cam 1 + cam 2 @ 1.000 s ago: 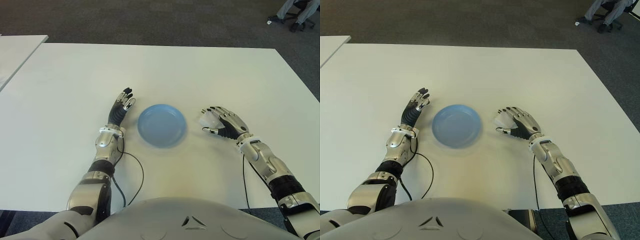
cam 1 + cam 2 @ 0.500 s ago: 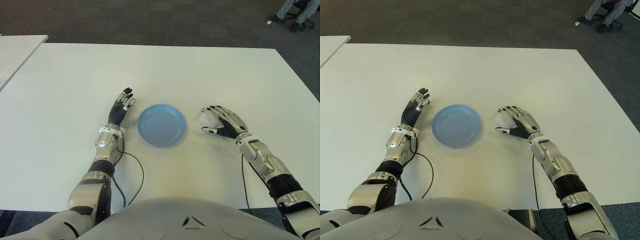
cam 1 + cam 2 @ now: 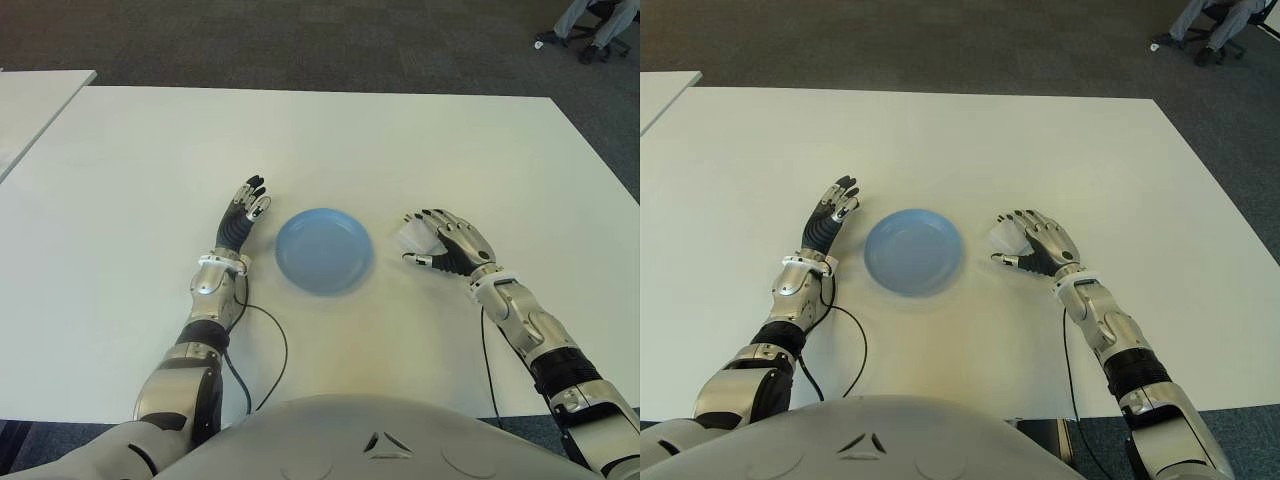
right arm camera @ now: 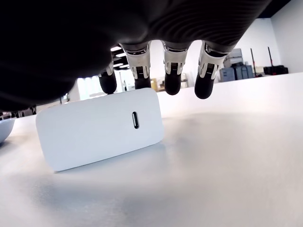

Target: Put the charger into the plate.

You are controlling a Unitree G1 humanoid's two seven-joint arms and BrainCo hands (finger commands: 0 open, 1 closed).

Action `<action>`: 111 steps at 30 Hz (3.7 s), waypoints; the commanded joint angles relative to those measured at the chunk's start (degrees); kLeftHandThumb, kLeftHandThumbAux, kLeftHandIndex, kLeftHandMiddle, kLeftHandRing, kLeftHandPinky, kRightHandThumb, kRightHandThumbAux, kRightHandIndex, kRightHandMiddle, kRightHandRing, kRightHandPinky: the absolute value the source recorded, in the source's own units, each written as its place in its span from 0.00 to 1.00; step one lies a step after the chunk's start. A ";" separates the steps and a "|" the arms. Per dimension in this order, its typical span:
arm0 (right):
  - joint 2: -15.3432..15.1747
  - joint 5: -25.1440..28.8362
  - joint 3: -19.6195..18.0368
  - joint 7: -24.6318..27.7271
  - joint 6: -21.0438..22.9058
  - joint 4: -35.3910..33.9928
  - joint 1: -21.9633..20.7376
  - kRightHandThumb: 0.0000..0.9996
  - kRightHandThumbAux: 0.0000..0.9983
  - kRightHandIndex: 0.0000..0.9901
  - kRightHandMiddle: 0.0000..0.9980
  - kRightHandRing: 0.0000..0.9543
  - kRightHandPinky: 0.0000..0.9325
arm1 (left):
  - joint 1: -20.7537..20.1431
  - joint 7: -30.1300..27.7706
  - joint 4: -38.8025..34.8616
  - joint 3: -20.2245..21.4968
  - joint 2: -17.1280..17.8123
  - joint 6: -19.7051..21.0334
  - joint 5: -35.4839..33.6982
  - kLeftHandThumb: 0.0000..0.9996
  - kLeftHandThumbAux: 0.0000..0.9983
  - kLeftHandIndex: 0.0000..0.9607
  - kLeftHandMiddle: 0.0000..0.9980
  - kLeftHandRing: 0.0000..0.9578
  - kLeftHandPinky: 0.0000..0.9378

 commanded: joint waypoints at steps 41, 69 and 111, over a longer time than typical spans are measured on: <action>3.70 -6.28 3.15 -16.43 2.64 4.28 0.35 0.34 0.26 0.00 0.00 0.02 0.15 | 2.11 1.00 1.07 -0.55 -0.15 -0.76 1.93 0.00 0.48 0.00 0.14 0.14 0.11; 5.66 -3.96 3.63 -23.66 -1.70 8.92 -1.74 0.44 0.32 0.04 0.15 0.26 0.43 | 1.66 0.69 1.97 -0.07 -0.16 -1.44 1.71 0.00 0.49 0.00 0.17 0.17 0.13; 5.35 2.00 2.07 -21.46 -7.31 8.87 -1.49 0.73 0.71 0.44 0.87 0.91 0.95 | 1.45 0.41 1.92 1.50 -0.98 -1.05 -0.45 0.00 0.49 0.03 0.19 0.20 0.18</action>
